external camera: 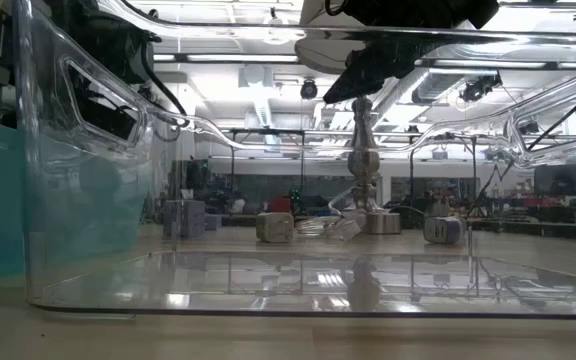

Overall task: Pick & Place Office items
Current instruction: Put the pink charger adapter into the transparent bin

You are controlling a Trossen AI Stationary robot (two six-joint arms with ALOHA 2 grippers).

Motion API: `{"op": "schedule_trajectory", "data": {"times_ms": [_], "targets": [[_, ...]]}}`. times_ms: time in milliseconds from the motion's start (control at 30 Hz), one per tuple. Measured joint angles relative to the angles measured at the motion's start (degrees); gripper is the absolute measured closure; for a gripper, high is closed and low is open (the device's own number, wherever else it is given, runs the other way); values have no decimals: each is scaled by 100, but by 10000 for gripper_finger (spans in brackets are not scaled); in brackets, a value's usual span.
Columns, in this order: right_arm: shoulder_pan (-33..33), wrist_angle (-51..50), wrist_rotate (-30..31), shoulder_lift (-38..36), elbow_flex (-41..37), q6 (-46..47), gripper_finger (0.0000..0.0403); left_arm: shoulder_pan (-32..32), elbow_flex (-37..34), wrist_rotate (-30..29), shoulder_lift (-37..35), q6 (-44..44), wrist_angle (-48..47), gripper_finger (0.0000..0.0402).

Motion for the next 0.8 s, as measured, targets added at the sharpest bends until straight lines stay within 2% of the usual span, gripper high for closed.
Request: {"op": "schedule_trajectory", "data": {"times_ms": [400,800], "targets": [[0,47,0,0,0,-1,223,0,0,124,406,-20,174,181],[0,85,0,0,0,0,223,7,0,118,435,-48,235,181]]}}
